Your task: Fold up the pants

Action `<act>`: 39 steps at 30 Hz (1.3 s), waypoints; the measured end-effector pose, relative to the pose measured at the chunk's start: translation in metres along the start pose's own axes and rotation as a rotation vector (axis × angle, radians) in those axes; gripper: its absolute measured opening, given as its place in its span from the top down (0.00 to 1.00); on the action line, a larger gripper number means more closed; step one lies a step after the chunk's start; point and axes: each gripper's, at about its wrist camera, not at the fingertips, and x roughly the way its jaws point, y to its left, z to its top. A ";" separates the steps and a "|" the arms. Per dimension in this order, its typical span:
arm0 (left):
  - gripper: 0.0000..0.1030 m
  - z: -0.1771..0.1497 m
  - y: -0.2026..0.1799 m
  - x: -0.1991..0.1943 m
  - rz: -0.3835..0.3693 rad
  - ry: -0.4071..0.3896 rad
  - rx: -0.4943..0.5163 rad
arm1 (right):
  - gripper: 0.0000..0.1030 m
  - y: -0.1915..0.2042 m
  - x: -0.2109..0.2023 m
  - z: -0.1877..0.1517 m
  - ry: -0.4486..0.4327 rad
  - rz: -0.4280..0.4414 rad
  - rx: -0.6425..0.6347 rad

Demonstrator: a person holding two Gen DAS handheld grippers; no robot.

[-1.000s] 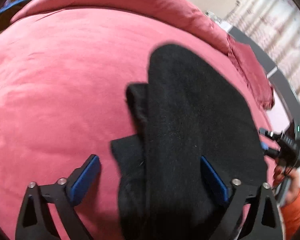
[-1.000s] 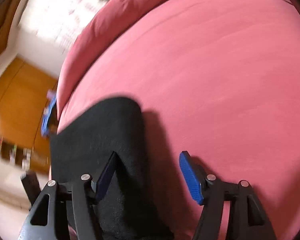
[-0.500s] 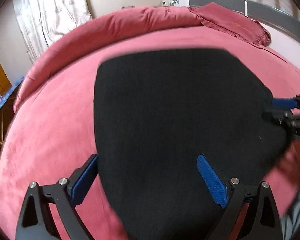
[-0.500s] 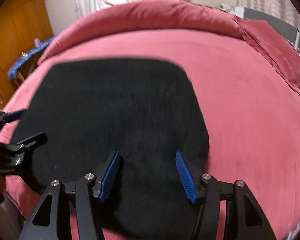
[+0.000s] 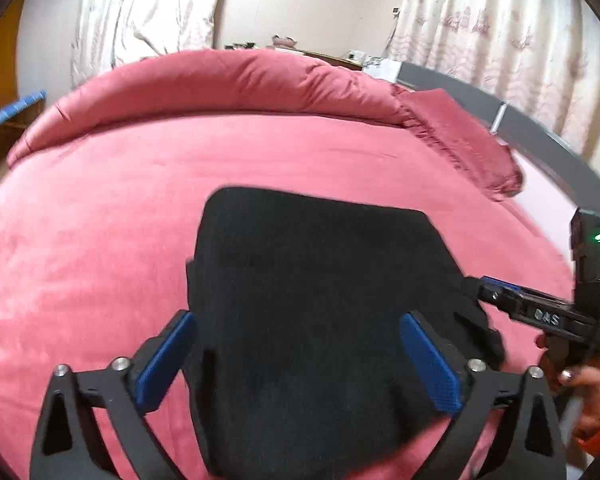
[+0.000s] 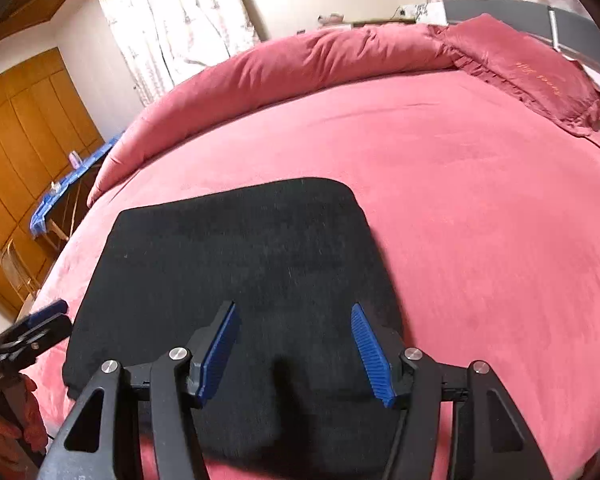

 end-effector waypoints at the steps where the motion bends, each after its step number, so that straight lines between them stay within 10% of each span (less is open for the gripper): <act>1: 0.00 0.002 -0.004 0.007 0.022 0.008 0.017 | 0.42 0.003 0.007 0.004 0.015 0.009 -0.010; 7: 0.00 -0.028 -0.030 0.038 0.244 0.137 0.176 | 0.38 0.014 0.055 0.017 0.114 -0.070 -0.051; 18: 0.00 -0.059 -0.041 -0.037 0.197 0.142 0.015 | 0.15 0.034 -0.019 -0.003 0.027 -0.064 -0.019; 39: 0.00 -0.086 -0.032 -0.106 0.279 0.041 -0.091 | 0.15 0.085 -0.090 -0.054 -0.059 -0.157 -0.089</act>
